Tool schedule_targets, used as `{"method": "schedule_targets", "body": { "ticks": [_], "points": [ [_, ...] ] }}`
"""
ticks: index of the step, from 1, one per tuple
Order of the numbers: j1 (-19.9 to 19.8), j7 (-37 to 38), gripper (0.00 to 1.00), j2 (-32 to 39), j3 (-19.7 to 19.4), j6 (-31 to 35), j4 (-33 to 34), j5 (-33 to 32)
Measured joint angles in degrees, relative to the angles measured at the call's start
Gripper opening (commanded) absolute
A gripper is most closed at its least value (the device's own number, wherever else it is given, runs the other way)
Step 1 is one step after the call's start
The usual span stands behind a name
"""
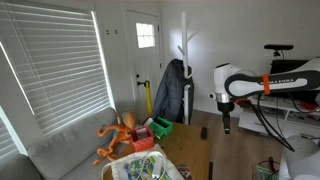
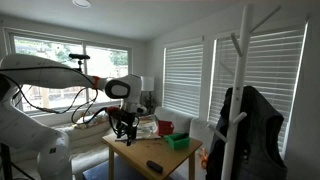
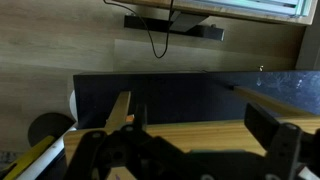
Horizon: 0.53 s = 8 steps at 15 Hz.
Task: Place the remote control on the back right corner of the table
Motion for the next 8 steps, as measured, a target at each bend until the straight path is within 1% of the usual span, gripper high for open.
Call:
{"method": "schedule_targets", "body": {
  "ticks": [4, 6, 8],
  "points": [
    [0.02, 0.38, 1.00, 0.03, 0.00, 0.01, 0.00, 0.17],
    [0.04, 4.47, 1.00, 0.57, 0.18, 2.13, 0.15, 2.54],
    [0.14, 9.55, 1.00, 2.13, 1.04, 7.19, 0.92, 5.84]
  ]
}}
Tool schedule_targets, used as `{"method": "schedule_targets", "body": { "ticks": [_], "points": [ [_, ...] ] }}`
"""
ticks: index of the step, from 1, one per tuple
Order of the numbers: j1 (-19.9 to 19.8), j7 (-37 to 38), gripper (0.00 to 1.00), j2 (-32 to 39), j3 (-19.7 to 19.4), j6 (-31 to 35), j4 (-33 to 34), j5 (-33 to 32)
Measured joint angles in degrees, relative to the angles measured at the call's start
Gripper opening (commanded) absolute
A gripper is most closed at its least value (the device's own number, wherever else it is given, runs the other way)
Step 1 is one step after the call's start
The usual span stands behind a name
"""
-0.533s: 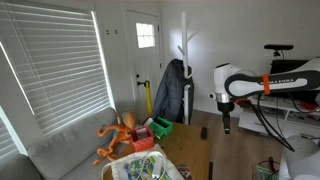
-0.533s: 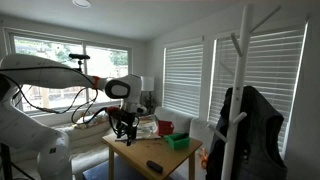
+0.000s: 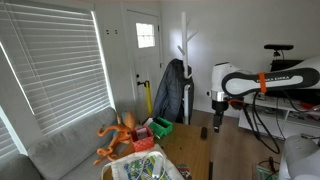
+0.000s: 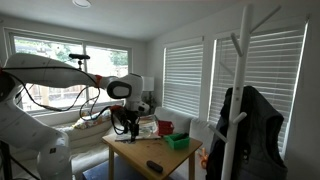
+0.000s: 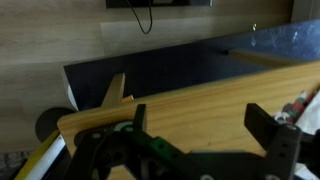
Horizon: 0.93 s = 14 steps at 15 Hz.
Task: Place the remote control on the back right corner of the table
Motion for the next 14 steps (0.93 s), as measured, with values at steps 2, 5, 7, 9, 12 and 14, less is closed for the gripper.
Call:
{"method": "schedule_targets", "body": {
  "ticks": [2, 5, 7, 9, 12, 14],
  "points": [
    [0.09, 4.84, 1.00, 2.49, 1.38, 6.26, 1.30, 2.98],
    [0.31, 12.29, 1.00, 7.41, 4.59, 16.59, 4.06, 5.22],
    [0.80, 14.60, 1.00, 11.23, 8.01, 20.99, 6.24, 4.88],
    [1.77, 14.92, 1.00, 15.02, 11.24, 21.63, 8.63, 3.07],
    [4.30, 12.96, 1.00, 19.69, 13.95, 19.21, 11.90, 0.77],
    [5.80, 10.25, 1.00, 21.62, 14.06, 16.79, 13.67, 0.81]
  ]
}}
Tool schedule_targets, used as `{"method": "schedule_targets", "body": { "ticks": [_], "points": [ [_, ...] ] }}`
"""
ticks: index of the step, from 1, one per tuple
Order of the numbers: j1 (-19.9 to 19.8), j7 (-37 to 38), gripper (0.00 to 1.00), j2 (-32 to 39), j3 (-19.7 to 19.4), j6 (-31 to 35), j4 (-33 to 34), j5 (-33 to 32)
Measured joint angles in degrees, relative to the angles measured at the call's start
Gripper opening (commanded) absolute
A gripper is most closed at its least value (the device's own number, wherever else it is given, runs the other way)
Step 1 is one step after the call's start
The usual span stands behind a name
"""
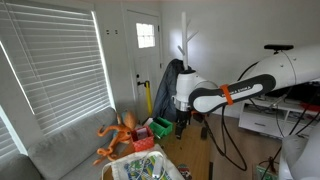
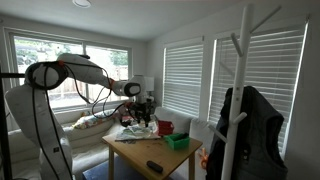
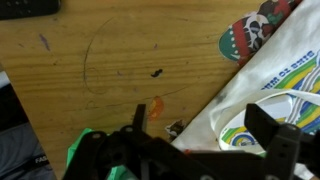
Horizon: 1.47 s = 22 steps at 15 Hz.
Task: Place the remote control on the back right corner of the table
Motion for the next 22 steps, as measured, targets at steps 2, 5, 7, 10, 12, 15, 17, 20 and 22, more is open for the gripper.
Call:
{"method": "schedule_targets", "body": {
  "ticks": [2, 5, 7, 10, 12, 15, 17, 20, 22],
  "points": [
    [0.15, -1.14, 1.00, 0.79, -0.06, -0.67, 0.86, 0.00],
    [0.11, -1.29, 1.00, 0.86, -0.49, -0.78, 0.98, 0.83],
    [-0.36, 2.00, 1.00, 1.03, -1.30, -2.71, 1.11, 1.86],
    [-0.69, 10.06, 1.00, 4.10, -1.08, -4.42, 3.63, 2.47],
    [-0.07, 17.35, 1.00, 7.97, 0.43, -4.89, 7.00, 3.75],
    [1.59, 29.17, 1.00, 13.84, 2.93, -5.46, 13.04, 5.60],
    [3.21, 37.39, 1.00, 17.38, 4.25, -6.21, 16.64, 6.16],
    [5.62, 46.91, 1.00, 21.35, 5.08, -9.27, 20.10, 6.18],
    [5.94, 48.24, 1.00, 22.29, 5.07, -9.79, 20.94, 6.18]
  ]
}}
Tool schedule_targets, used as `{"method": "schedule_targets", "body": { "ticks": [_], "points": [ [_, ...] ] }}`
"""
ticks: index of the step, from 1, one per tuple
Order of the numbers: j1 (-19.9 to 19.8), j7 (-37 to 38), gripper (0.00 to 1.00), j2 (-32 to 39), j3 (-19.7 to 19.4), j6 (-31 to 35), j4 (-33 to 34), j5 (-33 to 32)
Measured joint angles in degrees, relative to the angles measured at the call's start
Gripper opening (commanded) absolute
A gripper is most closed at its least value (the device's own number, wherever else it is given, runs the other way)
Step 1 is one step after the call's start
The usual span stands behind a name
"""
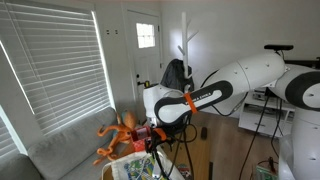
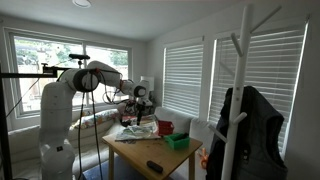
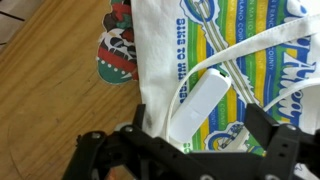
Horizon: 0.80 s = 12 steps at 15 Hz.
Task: Place the remote control on the back right corner of the table
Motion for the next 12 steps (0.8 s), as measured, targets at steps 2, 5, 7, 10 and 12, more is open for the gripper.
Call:
{"method": "schedule_targets", "body": {
  "ticks": [2, 5, 7, 10, 12],
  "points": [
    [-0.06, 0.05, 1.00, 0.11, -0.16, -0.20, 0.24, -0.03],
    [-0.01, 2.61, 1.00, 1.12, -0.26, 0.96, 0.20, -0.03],
    [0.32, 4.69, 1.00, 2.95, -0.25, 2.95, 0.20, -0.03],
    [1.12, 6.43, 1.00, 5.55, -0.26, 6.40, 0.20, -0.07],
    [1.62, 6.68, 1.00, 6.60, -0.27, 8.44, 0.19, -0.15]
  ]
}}
